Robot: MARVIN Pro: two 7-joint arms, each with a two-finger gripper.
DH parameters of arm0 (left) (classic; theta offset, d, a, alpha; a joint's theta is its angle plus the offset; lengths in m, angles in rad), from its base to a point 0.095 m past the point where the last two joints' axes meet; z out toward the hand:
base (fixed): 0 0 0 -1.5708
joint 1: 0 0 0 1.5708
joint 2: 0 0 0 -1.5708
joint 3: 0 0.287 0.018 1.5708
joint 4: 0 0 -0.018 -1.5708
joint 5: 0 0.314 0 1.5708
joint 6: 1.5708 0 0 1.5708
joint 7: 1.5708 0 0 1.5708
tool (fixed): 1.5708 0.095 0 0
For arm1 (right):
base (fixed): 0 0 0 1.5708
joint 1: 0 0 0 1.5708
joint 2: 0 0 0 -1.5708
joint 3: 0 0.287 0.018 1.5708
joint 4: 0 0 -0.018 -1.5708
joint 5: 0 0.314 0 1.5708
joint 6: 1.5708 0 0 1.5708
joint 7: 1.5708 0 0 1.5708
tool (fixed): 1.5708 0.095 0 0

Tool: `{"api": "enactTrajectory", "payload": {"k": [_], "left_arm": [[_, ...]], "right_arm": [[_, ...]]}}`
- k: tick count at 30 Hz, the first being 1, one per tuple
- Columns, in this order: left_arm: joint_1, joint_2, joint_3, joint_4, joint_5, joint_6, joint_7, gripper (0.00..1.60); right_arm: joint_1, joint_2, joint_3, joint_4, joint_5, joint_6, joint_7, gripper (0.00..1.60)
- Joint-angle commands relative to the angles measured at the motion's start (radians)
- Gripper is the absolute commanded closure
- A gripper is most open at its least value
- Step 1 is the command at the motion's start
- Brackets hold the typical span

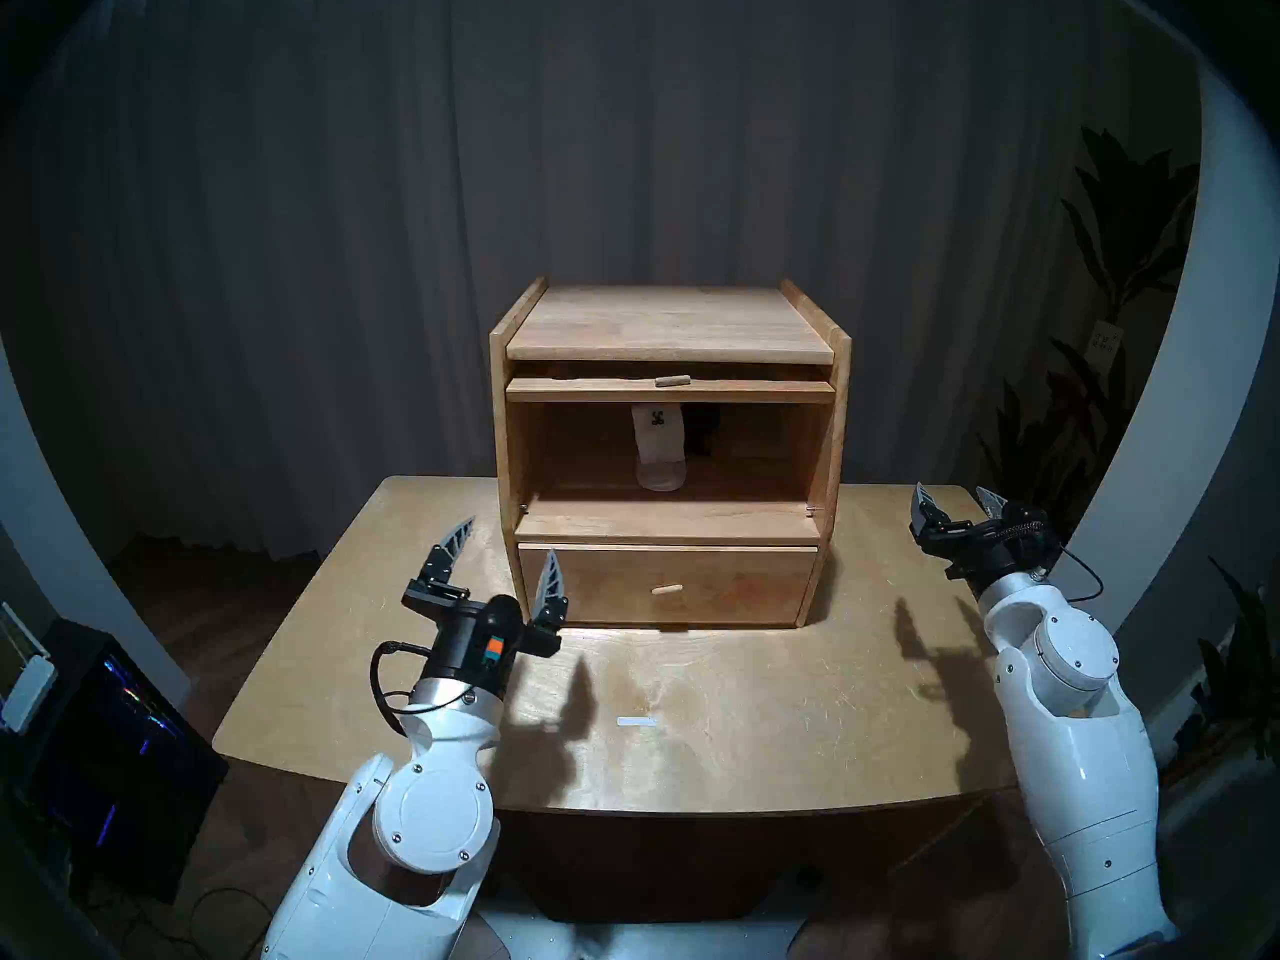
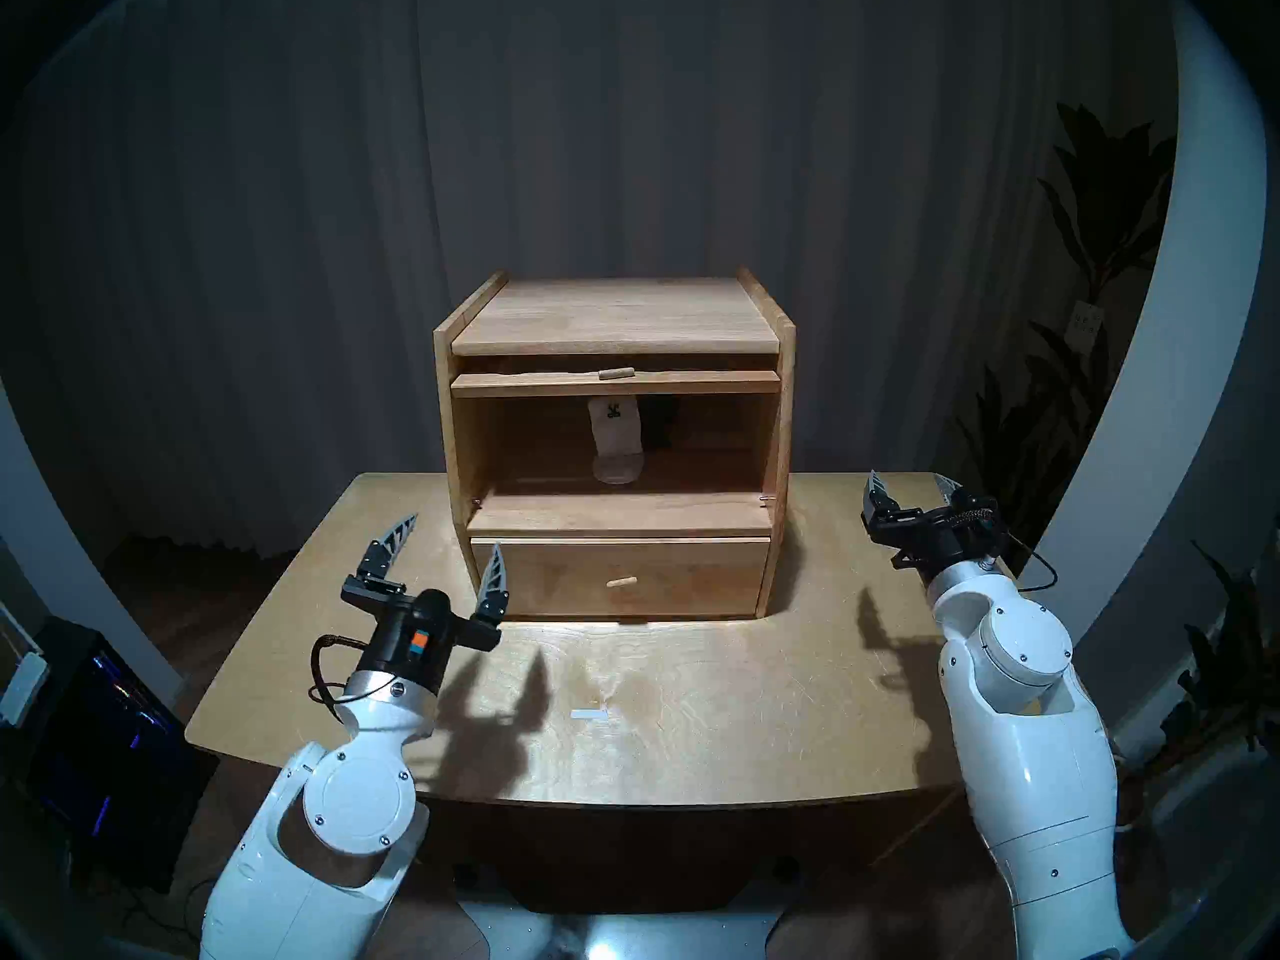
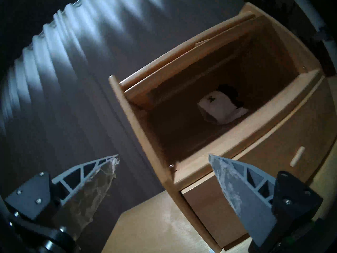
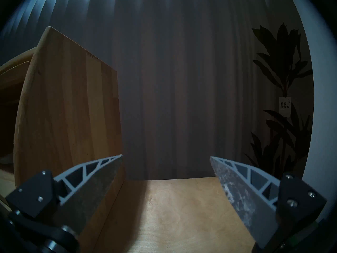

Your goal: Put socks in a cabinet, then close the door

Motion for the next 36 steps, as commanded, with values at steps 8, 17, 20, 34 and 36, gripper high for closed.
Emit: {"api": "enactTrajectory", "payload": {"k": [8, 17, 20, 34, 36], "left_arm": [[-0.064, 0.204, -0.12, -0.044, 0.388, 0.069, -0.076, 0.0], [-0.152, 0.307, -0.111, -0.127, 0.59, 0.067, -0.197, 0.0], [-0.188, 0.343, -0.091, -0.164, 0.649, 0.051, -0.262, 0.0], [-0.335, 0.217, -0.011, -0.26, 0.692, 0.111, -0.495, 0.0], [-0.354, 0.19, 0.009, -0.266, 0.677, 0.13, -0.507, 0.0]], "right_arm": [[0.024, 0.005, 0.005, -0.006, -0.008, -0.006, 0.003, 0.0], [0.029, 0.005, 0.006, -0.001, -0.015, -0.006, 0.008, 0.0], [0.032, 0.004, 0.006, 0.0, -0.017, -0.007, 0.01, 0.0], [0.039, 0.001, 0.007, 0.005, -0.025, -0.008, 0.016, 0.0], [0.039, 0.001, 0.007, 0.006, -0.025, -0.008, 0.017, 0.0]]}}
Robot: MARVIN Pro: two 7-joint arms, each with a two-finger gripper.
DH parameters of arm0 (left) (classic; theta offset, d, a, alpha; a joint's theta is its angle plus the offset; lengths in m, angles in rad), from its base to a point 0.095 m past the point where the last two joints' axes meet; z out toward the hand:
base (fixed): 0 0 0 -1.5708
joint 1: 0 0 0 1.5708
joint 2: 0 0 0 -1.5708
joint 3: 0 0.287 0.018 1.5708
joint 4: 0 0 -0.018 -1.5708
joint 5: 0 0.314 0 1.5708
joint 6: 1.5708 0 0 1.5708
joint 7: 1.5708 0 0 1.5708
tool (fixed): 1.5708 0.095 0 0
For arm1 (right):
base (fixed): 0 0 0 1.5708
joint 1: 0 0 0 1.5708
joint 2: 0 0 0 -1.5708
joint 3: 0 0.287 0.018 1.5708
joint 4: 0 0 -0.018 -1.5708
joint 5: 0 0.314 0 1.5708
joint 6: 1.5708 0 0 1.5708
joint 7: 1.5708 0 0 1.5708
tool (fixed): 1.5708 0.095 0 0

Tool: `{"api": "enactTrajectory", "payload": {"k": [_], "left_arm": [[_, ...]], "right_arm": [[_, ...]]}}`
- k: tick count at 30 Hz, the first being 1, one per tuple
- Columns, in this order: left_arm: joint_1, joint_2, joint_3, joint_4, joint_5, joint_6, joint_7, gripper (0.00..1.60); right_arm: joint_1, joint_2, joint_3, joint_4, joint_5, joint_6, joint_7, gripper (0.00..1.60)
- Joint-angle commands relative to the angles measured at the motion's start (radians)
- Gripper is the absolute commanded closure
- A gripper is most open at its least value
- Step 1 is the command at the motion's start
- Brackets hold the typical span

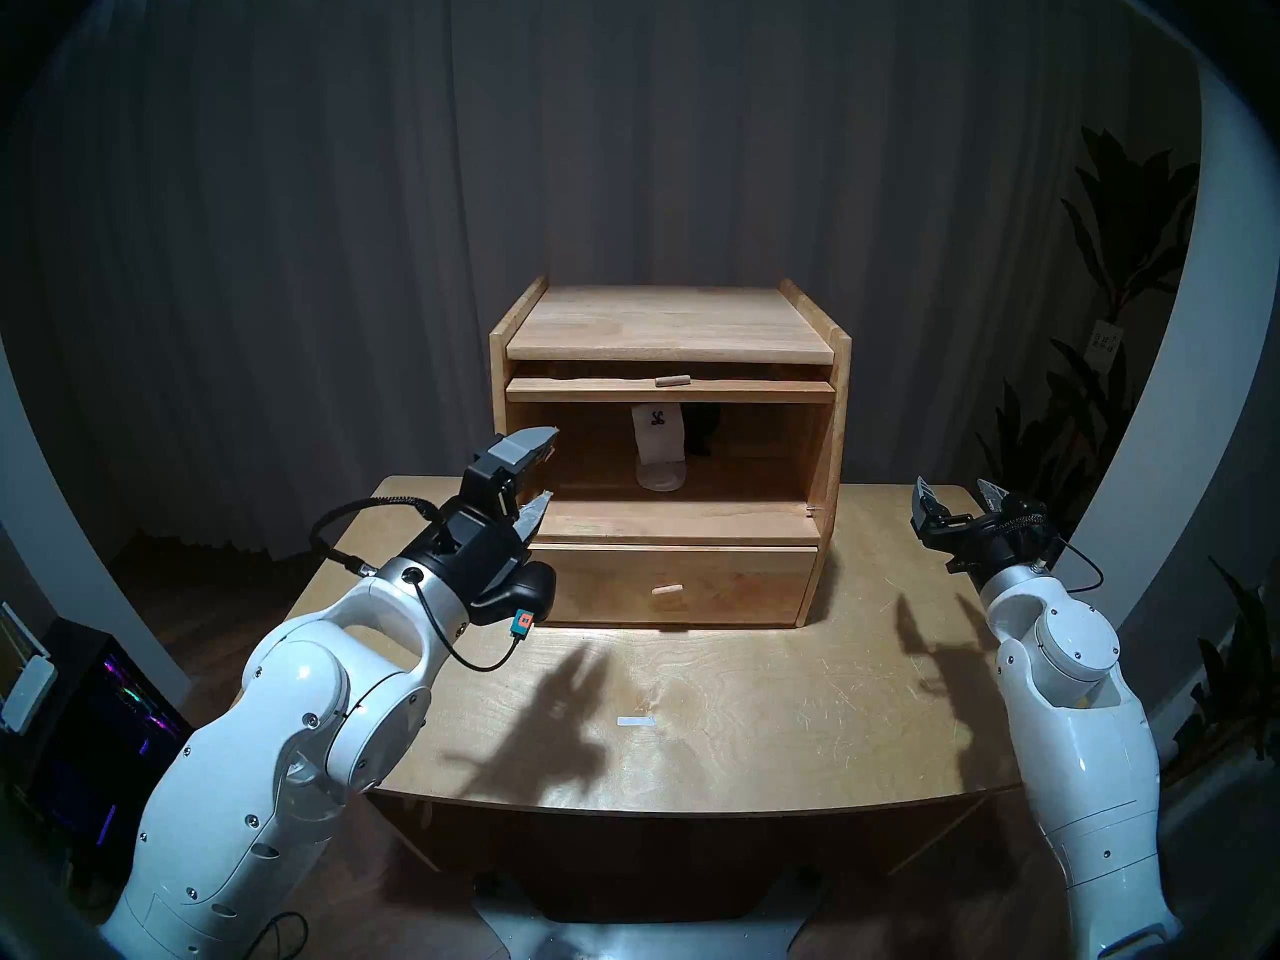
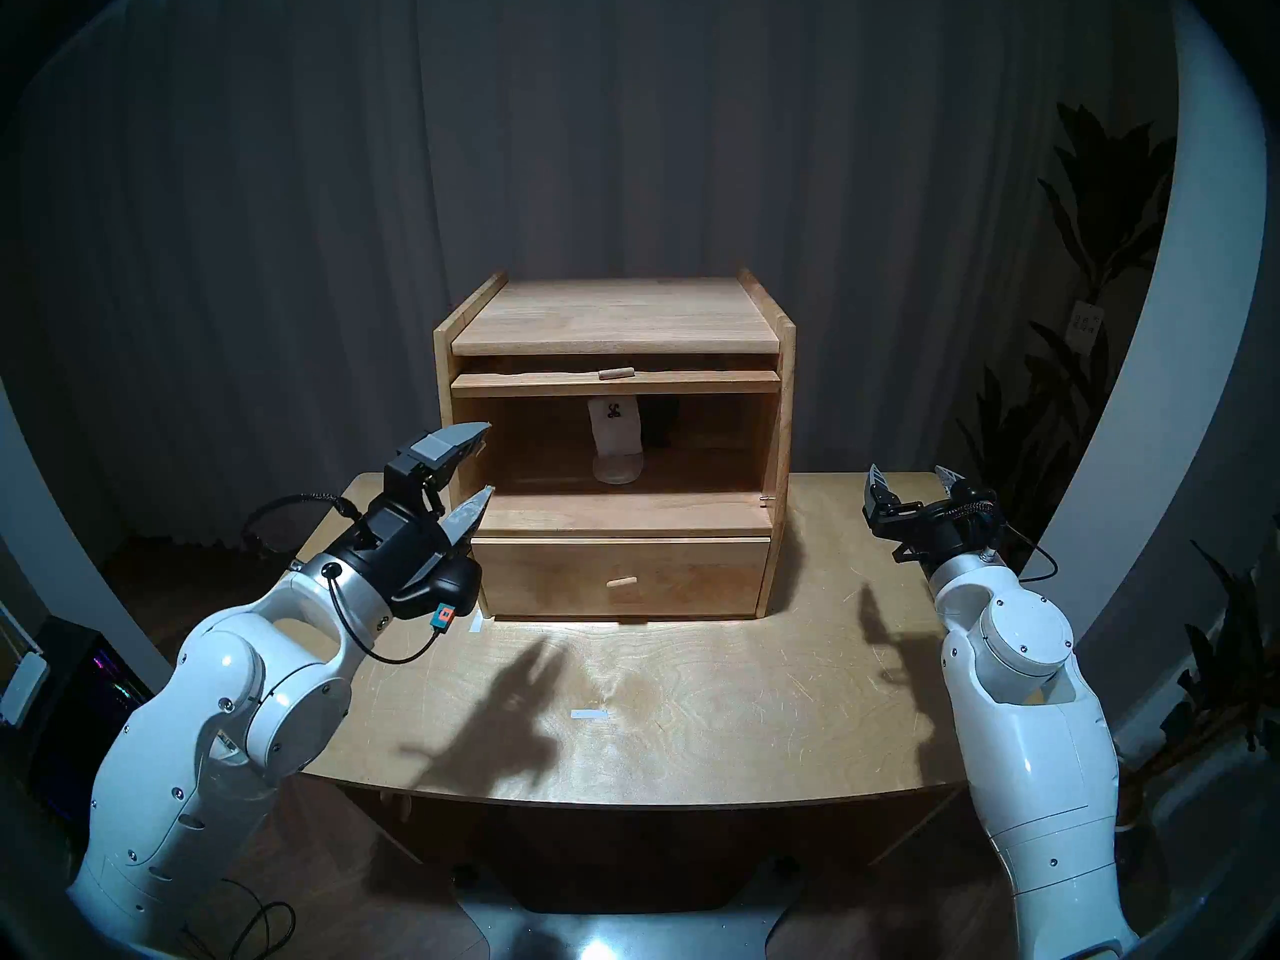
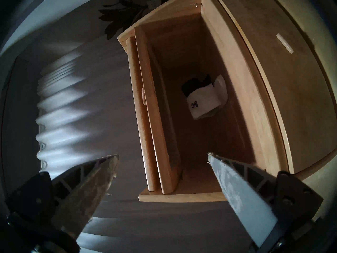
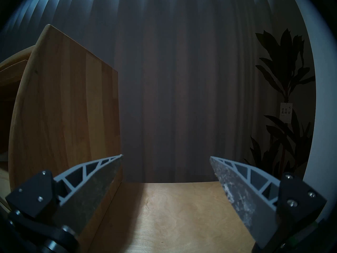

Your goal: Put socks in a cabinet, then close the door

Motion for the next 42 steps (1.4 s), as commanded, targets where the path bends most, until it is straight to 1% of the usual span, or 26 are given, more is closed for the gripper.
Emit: {"api": "enactTrajectory", "payload": {"k": [1, 4, 5, 7, 9, 10, 11, 12, 13, 15, 16, 21, 22, 23, 25, 26, 27, 32, 33, 34, 35, 36, 38, 40, 41, 42], "left_arm": [[-0.116, -0.116, 0.036, -0.042, -0.04, 0.068, -0.037, 0.0], [-0.142, -0.145, 0.054, -0.011, -0.064, 0.11, -0.05, 0.0], [-0.157, -0.163, 0.061, 0.004, -0.07, 0.134, -0.061, 0.0], [-0.176, -0.185, 0.065, 0.034, -0.06, 0.164, -0.074, 0.0], [-0.203, -0.215, 0.07, 0.061, -0.043, 0.196, -0.079, 0.0], [-0.197, -0.211, 0.068, 0.062, -0.035, 0.202, -0.079, 0.0], [-0.263, -0.238, 0.089, 0.101, -0.022, 0.227, -0.096, 0.0], [-0.263, -0.238, 0.089, 0.101, -0.022, 0.227, -0.096, 0.0], [-0.222, -0.24, 0.078, 0.09, -0.011, 0.235, -0.087, 0.0], [-0.253, -0.266, 0.089, 0.116, 0.003, 0.258, -0.093, 0.0], [-0.243, -0.266, 0.088, 0.117, 0.012, 0.265, -0.095, 0.0], [-0.296, -0.327, 0.124, 0.16, 0.06, 0.313, -0.11, 0.0], [-0.327, -0.337, 0.14, 0.177, 0.071, 0.323, -0.119, 0.0], [-0.302, -0.337, 0.141, 0.167, 0.085, 0.331, -0.113, 0.0], [-0.348, -0.364, 0.168, 0.201, 0.115, 0.344, -0.13, 0.0], [-0.33, -0.37, 0.172, 0.196, 0.129, 0.348, -0.129, 0.0], [-0.351, -0.379, 0.184, 0.213, 0.148, 0.355, -0.139, 0.0], [-0.393, -0.414, 0.219, 0.241, 0.241, 0.387, -0.184, 0.0], [-0.414, -0.421, 0.23, 0.253, 0.264, 0.397, -0.196, 0.0], [-0.406, -0.435, 0.232, 0.249, 0.279, 0.4, -0.201, 0.0], [-0.422, -0.442, 0.241, 0.259, 0.297, 0.408, -0.211, 0.0], [-0.422, -0.451, 0.244, 0.261, 0.315, 0.412, -0.215, 0.0], [-0.454, -0.468, 0.262, 0.284, 0.356, 0.428, -0.242, 0.0], [-0.456, -0.486, 0.271, 0.296, 0.395, 0.437, -0.266, 0.0], [-0.476, -0.491, 0.28, 0.313, 0.417, 0.448, -0.284, 0.0], [-0.479, -0.497, 0.282, 0.32, 0.44, 0.456, -0.295, 0.0]], "right_arm": [[0.014, -0.003, 0.003, -0.015, 0.003, -0.007, -0.002, 0.0], [0.015, -0.003, 0.004, -0.015, 0.004, -0.007, -0.001, 0.0], [0.016, -0.004, 0.004, -0.015, 0.004, -0.008, -0.001, 0.0], [0.017, -0.005, 0.004, -0.015, 0.004, -0.008, -0.001, 0.0], [0.017, -0.005, 0.004, -0.014, 0.004, -0.008, 0.0, 0.0], [0.017, -0.005, 0.004, -0.014, 0.004, -0.008, 0.0, 0.0], [0.018, -0.005, 0.005, -0.014, 0.005, -0.008, 0.0, 0.0], [0.018, -0.005, 0.005, -0.014, 0.005, -0.008, 0.0, 0.0], [0.018, -0.005, 0.005, -0.014, 0.005, -0.008, 0.0, 0.0], [0.018, -0.005, 0.005, -0.014, 0.005, -0.008, 0.0, 0.0], [0.018, -0.006, 0.005, -0.013, 0.006, -0.008, 0.0, 0.0], [0.019, -0.007, 0.005, -0.013, 0.007, -0.009, -0.001, 0.0], [0.02, -0.007, 0.005, -0.013, 0.007, -0.009, -0.001, 0.0], [0.02, -0.008, 0.005, -0.013, 0.007, -0.009, -0.002, 0.0], [0.02, -0.009, 0.005, -0.014, 0.007, -0.009, -0.002, 0.0], [0.02, -0.009, 0.005, -0.014, 0.007, -0.009, -0.003, 0.0], [0.02, -0.01, 0.005, -0.014, 0.007, -0.009, -0.003, 0.0], [0.021, -0.012, 0.006, -0.015, 0.008, -0.01, -0.005, 0.0], [0.021, -0.013, 0.006, -0.015, 0.008, -0.01, -0.005, 0.0], [0.021, -0.013, 0.006, -0.015, 0.008, -0.01, -0.006, 0.0], [0.021, -0.014, 0.006, -0.016, 0.008, -0.011, -0.006, 0.0], [0.021, -0.014, 0.006, -0.016, 0.008, -0.011, -0.007, 0.0], [0.021, -0.015, 0.006, -0.016, 0.008, -0.011, -0.008, 0.0], [0.021, -0.016, 0.007, -0.017, 0.008, -0.011, -0.009, 0.0], [0.021, -0.016, 0.007, -0.017, 0.008, -0.012, -0.01, 0.0], [0.021, -0.016, 0.007, -0.018, 0.008, -0.012, -0.01, 0.0]]}}
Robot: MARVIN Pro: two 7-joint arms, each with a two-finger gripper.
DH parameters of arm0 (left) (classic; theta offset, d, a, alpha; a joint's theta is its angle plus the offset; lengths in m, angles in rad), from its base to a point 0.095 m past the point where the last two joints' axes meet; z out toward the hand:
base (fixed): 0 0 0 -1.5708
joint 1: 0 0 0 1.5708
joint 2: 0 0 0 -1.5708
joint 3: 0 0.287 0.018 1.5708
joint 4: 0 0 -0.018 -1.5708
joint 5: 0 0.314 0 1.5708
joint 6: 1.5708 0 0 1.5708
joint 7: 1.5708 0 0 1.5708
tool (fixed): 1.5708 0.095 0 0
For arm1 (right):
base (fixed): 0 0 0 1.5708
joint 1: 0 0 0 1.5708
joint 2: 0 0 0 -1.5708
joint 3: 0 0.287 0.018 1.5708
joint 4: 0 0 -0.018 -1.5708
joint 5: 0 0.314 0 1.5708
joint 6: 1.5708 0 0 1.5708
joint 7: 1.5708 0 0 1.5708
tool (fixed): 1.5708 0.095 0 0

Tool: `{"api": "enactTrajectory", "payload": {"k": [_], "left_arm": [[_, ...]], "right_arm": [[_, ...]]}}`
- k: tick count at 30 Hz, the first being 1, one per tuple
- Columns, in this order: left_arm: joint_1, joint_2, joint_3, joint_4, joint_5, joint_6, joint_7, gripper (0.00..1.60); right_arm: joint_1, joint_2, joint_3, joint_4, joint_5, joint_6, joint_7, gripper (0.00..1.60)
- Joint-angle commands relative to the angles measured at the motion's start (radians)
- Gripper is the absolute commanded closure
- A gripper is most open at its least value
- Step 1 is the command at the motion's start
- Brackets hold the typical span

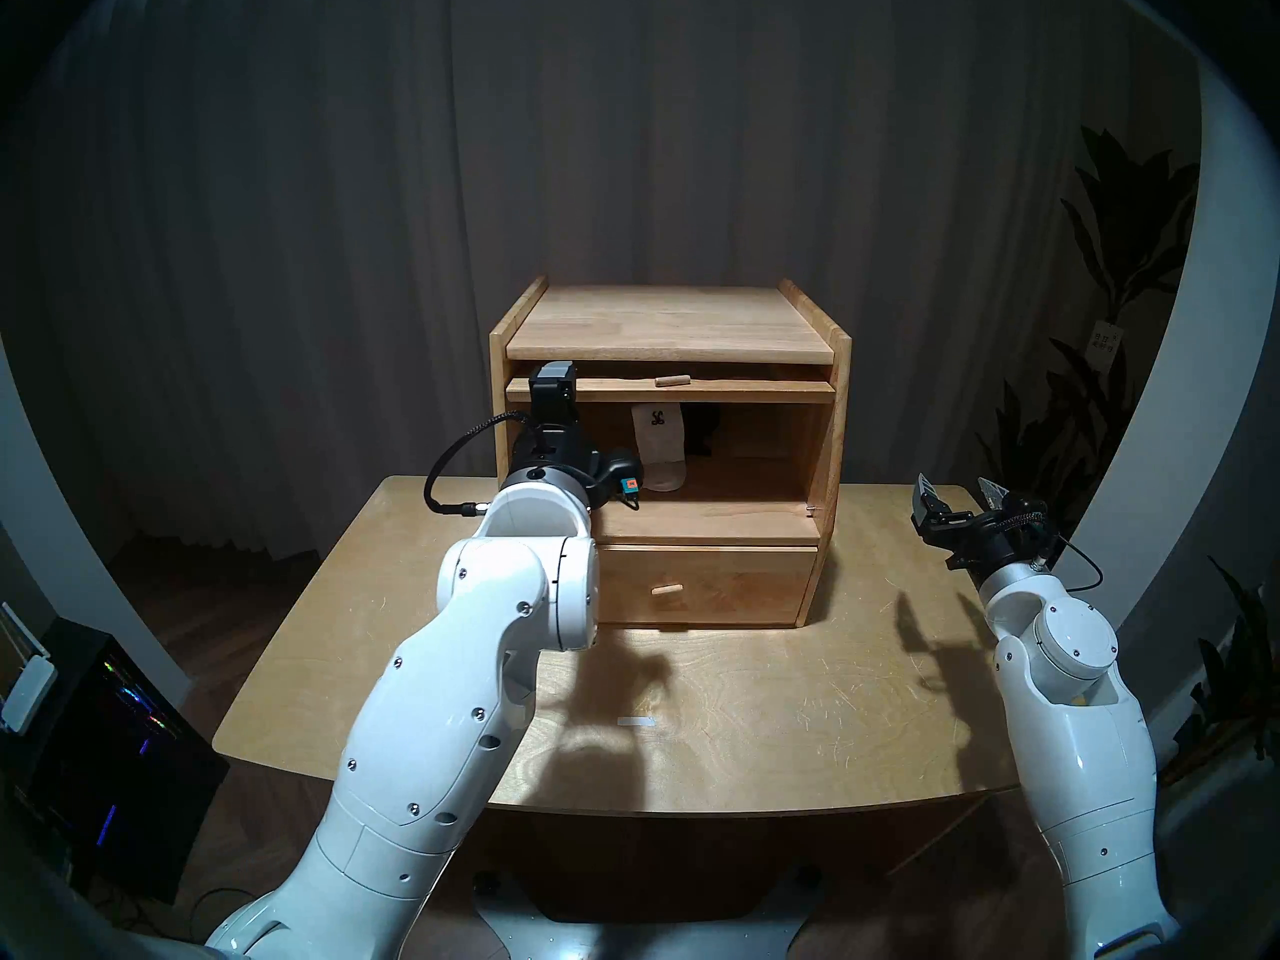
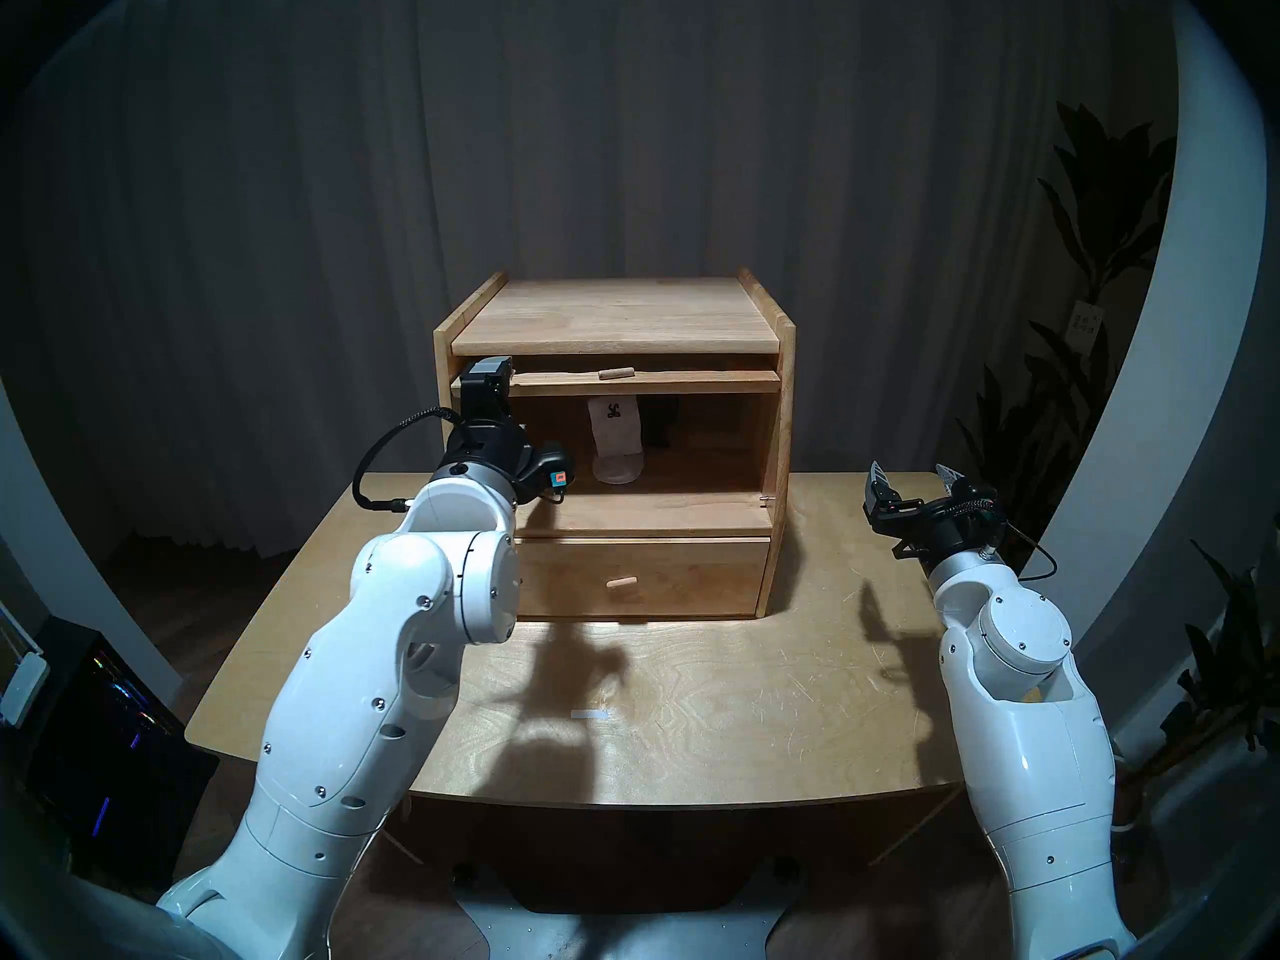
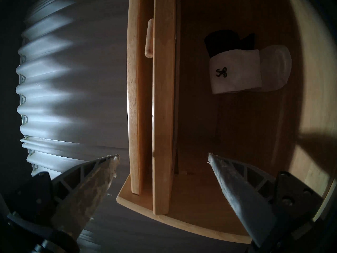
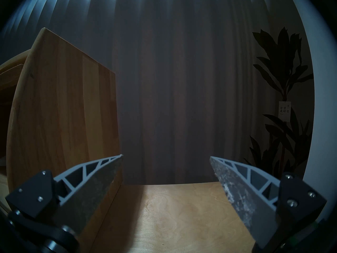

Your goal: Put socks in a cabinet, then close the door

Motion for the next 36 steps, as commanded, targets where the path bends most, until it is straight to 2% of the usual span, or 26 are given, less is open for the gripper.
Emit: {"api": "enactTrajectory", "payload": {"k": [1, 7, 13, 14, 19, 25, 28, 33, 36], "left_arm": [[-0.111, -0.082, 0.031, 0.035, 0.141, 0.055, -0.069, 0.0], [-0.158, -0.114, 0.08, 0.081, 0.269, 0.105, -0.203, 0.0], [-0.113, -0.124, 0.13, 0.049, 0.388, 0.125, -0.308, 0.0], [-0.108, -0.128, 0.14, 0.034, 0.427, 0.145, -0.352, 0.0], [-0.114, -0.133, 0.127, 0.035, 0.534, 0.189, -0.412, 0.0], [-0.131, -0.16, 0.128, 0.034, 0.52, 0.226, -0.393, 0.0], [-0.133, -0.166, 0.141, 0.052, 0.489, 0.234, -0.366, 0.0], [-0.113, -0.181, 0.178, 0.038, 0.387, 0.23, -0.32, 0.0], [-0.091, -0.155, 0.198, 0.051, 0.344, 0.223, -0.277, 0.0]], "right_arm": [[0.01, -0.003, 0.004, -0.024, 0.0, -0.011, -0.004, 0.0], [0.009, -0.005, 0.004, -0.026, 0.0, -0.012, -0.007, 0.0], [0.008, -0.006, 0.004, -0.028, -0.001, -0.013, -0.009, 0.0], [0.008, -0.007, 0.004, -0.028, -0.001, -0.014, -0.01, 0.0], [0.007, -0.007, 0.004, -0.029, -0.002, -0.015, -0.012, 0.0], [0.007, -0.008, 0.004, -0.03, -0.002, -0.015, -0.013, 0.0], [0.006, -0.008, 0.004, -0.03, -0.003, -0.016, -0.013, 0.0], [0.007, -0.008, 0.004, -0.03, -0.002, -0.015, -0.013, 0.0], [0.006, -0.008, 0.004, -0.031, -0.003, -0.016, -0.013, 0.0]]}}
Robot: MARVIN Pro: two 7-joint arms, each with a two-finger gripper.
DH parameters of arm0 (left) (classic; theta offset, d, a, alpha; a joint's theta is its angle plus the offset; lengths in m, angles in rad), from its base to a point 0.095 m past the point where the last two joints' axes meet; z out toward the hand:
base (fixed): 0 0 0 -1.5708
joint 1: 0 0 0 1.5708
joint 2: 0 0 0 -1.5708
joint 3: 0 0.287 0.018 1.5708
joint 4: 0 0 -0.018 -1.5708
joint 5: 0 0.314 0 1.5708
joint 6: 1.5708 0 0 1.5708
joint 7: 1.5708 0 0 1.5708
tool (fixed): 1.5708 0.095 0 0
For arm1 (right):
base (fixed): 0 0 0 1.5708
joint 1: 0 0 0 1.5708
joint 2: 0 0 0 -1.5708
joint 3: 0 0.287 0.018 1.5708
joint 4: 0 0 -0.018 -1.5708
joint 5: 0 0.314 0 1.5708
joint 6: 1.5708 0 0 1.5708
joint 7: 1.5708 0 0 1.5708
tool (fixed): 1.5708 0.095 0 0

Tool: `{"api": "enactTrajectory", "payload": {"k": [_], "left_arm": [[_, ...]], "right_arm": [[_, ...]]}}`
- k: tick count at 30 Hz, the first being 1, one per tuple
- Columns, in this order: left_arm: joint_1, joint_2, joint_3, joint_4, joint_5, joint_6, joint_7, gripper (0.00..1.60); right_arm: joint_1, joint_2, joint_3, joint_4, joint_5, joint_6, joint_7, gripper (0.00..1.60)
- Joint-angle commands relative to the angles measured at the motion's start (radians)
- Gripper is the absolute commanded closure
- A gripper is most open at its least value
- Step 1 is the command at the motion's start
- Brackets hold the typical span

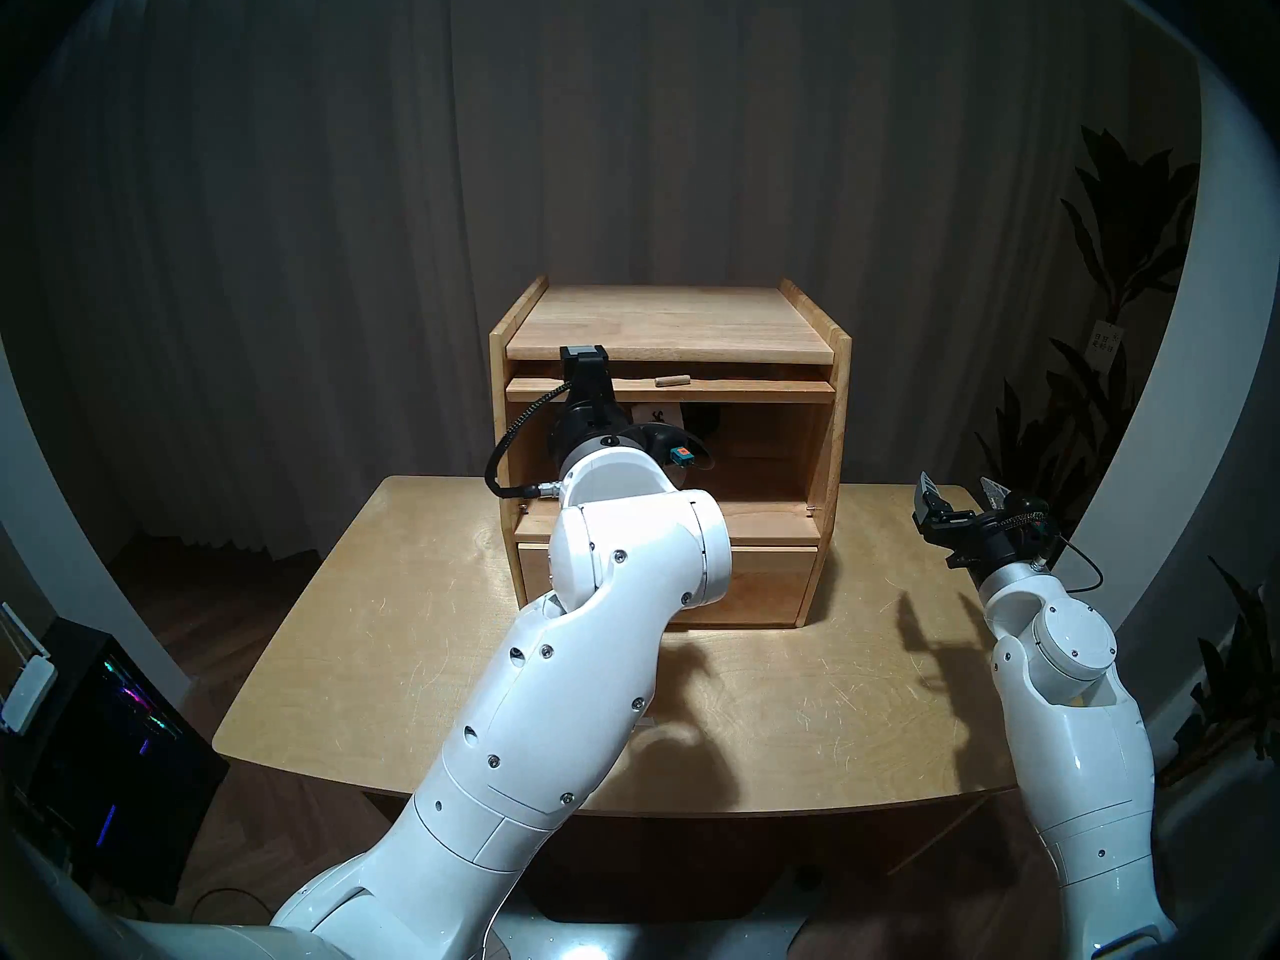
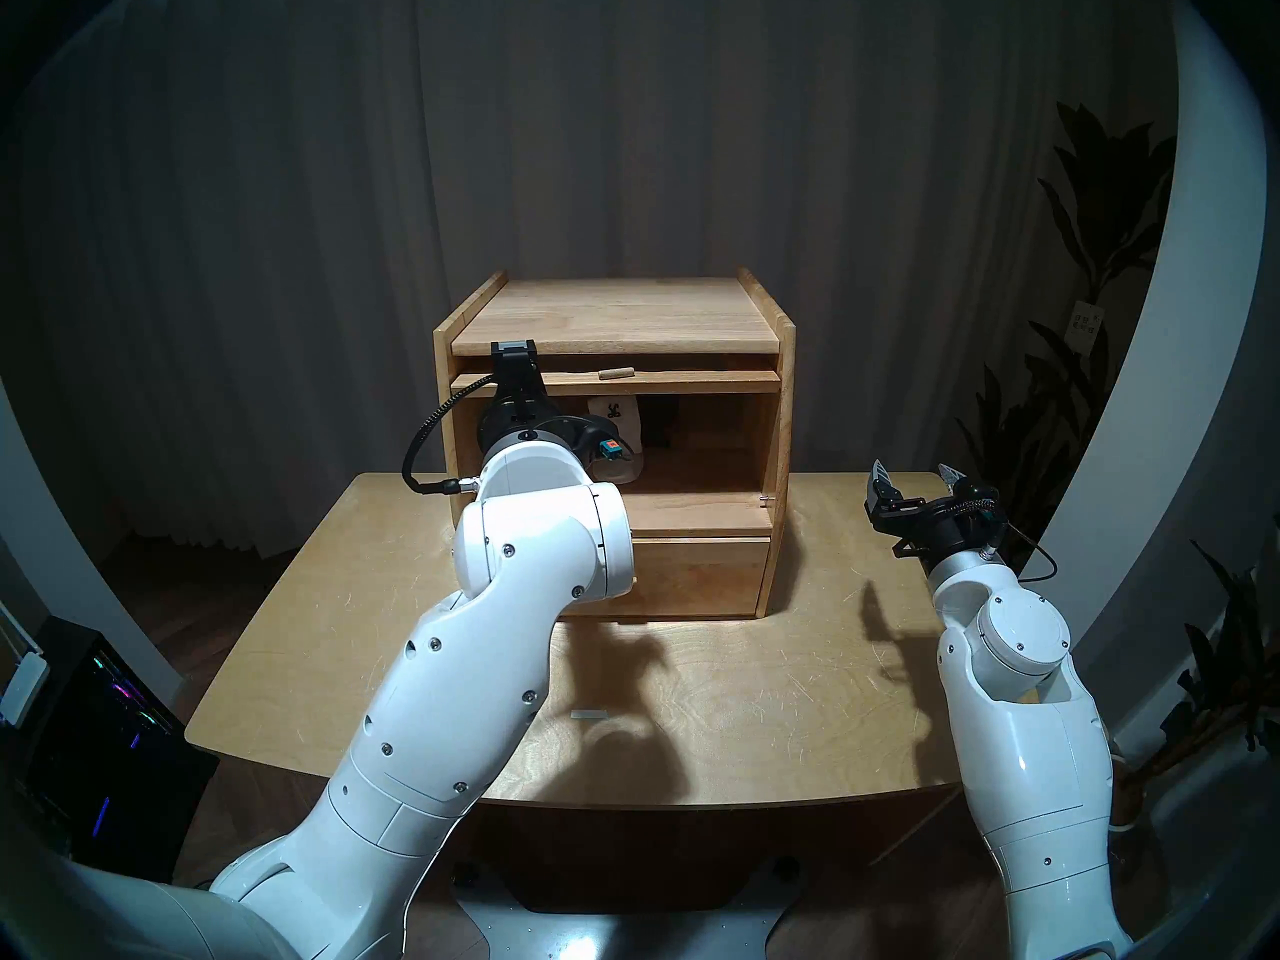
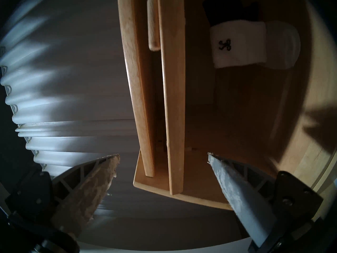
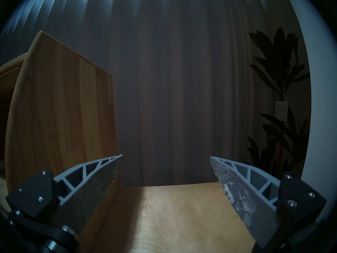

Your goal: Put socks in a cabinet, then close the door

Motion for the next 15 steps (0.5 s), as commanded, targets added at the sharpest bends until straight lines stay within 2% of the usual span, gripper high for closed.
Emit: {"api": "enactTrajectory", "payload": {"k": [1, 7, 15], "left_arm": [[0.012, 0.011, 0.037, 0.012, -0.075, -0.004, 0.093, 0.0], [-0.027, 0.027, 0.007, 0.048, -0.125, -0.013, 0.146, 0.0], [-0.083, 0.053, -0.02, 0.096, -0.144, -0.05, 0.188, 0.0]], "right_arm": [[0.006, 0.002, 0.003, -0.026, -0.003, -0.013, 0.001, 0.0], [0.006, 0.002, 0.003, -0.026, -0.003, -0.013, 0.001, 0.0], [0.007, 0.002, 0.002, -0.025, -0.002, -0.012, 0.001, 0.0]]}}
